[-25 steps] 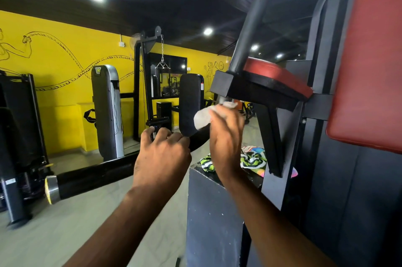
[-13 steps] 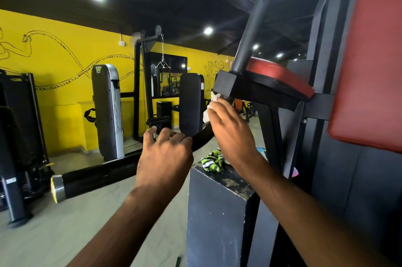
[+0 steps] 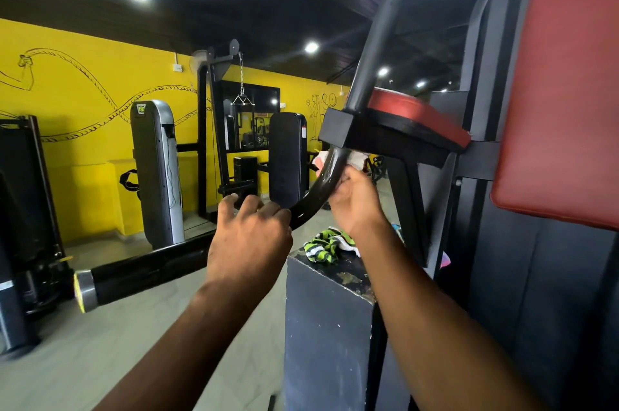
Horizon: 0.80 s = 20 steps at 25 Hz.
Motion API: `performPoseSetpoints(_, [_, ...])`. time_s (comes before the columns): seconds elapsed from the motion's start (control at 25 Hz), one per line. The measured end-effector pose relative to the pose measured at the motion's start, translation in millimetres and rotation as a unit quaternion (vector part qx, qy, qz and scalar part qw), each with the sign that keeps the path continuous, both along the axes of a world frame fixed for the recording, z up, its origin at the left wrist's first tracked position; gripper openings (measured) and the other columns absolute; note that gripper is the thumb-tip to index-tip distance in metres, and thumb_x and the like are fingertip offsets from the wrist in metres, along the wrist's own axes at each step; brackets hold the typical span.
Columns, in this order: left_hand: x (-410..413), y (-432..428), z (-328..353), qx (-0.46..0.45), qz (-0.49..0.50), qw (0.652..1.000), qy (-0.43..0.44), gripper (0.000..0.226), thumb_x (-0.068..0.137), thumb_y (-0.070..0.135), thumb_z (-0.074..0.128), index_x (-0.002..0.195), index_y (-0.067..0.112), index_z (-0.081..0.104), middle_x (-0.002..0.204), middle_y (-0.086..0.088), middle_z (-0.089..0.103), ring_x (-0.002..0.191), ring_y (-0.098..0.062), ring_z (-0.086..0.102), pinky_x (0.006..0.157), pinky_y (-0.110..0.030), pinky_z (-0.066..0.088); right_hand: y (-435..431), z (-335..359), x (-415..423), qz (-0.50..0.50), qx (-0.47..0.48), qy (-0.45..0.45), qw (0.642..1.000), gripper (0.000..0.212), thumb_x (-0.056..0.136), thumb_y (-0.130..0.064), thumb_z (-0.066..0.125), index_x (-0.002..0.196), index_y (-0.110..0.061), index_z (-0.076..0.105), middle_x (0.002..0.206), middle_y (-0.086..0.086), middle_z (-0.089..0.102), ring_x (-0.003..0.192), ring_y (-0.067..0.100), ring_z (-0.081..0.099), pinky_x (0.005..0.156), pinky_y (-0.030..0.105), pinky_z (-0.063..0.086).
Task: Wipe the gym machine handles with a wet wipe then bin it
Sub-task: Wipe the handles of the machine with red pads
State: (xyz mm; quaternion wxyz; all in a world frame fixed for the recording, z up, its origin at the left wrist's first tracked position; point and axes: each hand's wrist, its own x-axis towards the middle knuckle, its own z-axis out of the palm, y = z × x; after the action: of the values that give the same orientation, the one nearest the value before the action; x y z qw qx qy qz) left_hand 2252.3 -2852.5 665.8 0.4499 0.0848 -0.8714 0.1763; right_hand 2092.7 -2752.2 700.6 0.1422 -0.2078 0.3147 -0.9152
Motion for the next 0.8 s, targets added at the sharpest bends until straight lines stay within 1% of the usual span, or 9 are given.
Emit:
performPoseSetpoints(0.12, [0,-2,-1,-0.006,-0.001,1.0,0.002,0.026,0.069,0.025,0.085,0.092,0.019,0.075,0.085,0.0,0.073,0.088,-0.027,0.066,0.089,-0.054,0.047,2,2,-5,0.085,-0.005,0.011,0.996,0.031,0.104,-0.019,0.038,0.104,-0.005,0.066,0.101,0.016,0.074,0.092,0.019,0.072,0.088,0.03,0.052])
performPoseSetpoints(0.2, [-1,-2,0,-0.004,-0.003,1.0,0.002,0.025,0.069,0.024,0.085,0.092,0.019,0.075,0.085,0.0,0.073,0.087,-0.027,0.065,0.089,-0.054,0.047,3,-4,-4,0.1,-0.004,0.02,0.995,0.029,0.103,-0.017,0.041,0.112,-0.004,0.065,0.108,0.017,0.072,0.098,0.021,0.071,0.087,0.031,0.054])
performPoseSetpoints(0.28, [-1,-1,0,-0.005,-0.002,1.0,0.003,0.024,0.07,0.024,0.084,0.092,0.019,0.075,0.085,0.001,0.073,0.087,-0.026,0.065,0.089,-0.054,0.047,4,-13,-3,0.104,-0.005,0.024,0.994,0.028,0.102,-0.015,0.042,0.119,-0.003,0.061,0.114,0.018,0.069,0.104,0.024,0.069,0.08,0.031,0.057])
performPoseSetpoints(0.32, [-1,-1,1,-0.008,-0.002,1.0,0.004,0.024,0.07,0.024,0.084,0.092,0.019,0.075,0.085,0.001,0.073,0.087,-0.026,0.065,0.089,-0.054,0.047,4,-14,-3,0.106,0.01,0.027,0.994,0.026,0.103,-0.014,0.041,0.116,-0.004,0.062,0.11,0.016,0.071,0.104,0.025,0.069,0.077,0.032,0.058])
performPoseSetpoints(0.4, [-1,-1,1,-0.009,-0.007,1.0,0.01,0.023,0.071,0.023,0.084,0.091,0.019,0.075,0.084,0.001,0.073,0.087,-0.026,0.065,0.089,-0.054,0.048,6,-6,-1,0.107,0.06,0.026,0.992,0.026,0.103,-0.014,0.038,0.107,-0.007,0.063,0.097,0.012,0.073,0.098,0.026,0.071,0.078,0.034,0.056])
performPoseSetpoints(0.52, [0,-2,0,-0.002,-0.009,1.0,0.008,0.02,0.074,0.023,0.081,0.093,0.019,0.075,0.085,0.003,0.073,0.088,-0.025,0.065,0.091,-0.054,0.046,4,-10,4,0.022,0.099,0.031,0.994,0.022,0.101,-0.007,0.038,0.101,-0.004,0.059,0.093,0.016,0.067,0.094,0.028,0.067,0.085,0.037,0.056])
performPoseSetpoints(0.64, [0,-2,-1,-0.003,-0.003,1.0,0.008,0.025,0.072,0.021,0.084,0.095,0.019,0.075,0.085,0.002,0.073,0.088,-0.026,0.065,0.09,-0.054,0.047,-5,-35,21,-0.075,0.157,0.075,0.982,0.019,0.098,0.001,0.044,0.102,-0.004,0.061,0.1,0.014,0.069,0.098,0.023,0.067,0.085,0.033,0.056])
performPoseSetpoints(0.72, [0,-2,-1,-0.003,-0.003,1.0,0.005,0.03,0.068,0.021,0.087,0.095,0.02,0.075,0.086,0.002,0.073,0.088,-0.027,0.065,0.089,-0.055,0.048,-10,-48,33,-0.122,0.164,0.056,0.977,0.017,0.094,0.005,0.049,0.096,0.0,0.065,0.098,0.015,0.07,0.093,0.021,0.069,0.08,0.028,0.058])
performPoseSetpoints(0.8, [1,-2,-1,-0.004,-0.001,1.0,0.002,0.034,0.065,0.023,0.089,0.096,0.02,0.075,0.087,0.002,0.074,0.089,-0.027,0.065,0.089,-0.055,0.047,-14,-53,44,-0.11,0.152,-0.007,0.982,0.014,0.091,0.007,0.054,0.088,0.0,0.066,0.092,0.016,0.069,0.084,0.02,0.068,0.07,0.023,0.057])
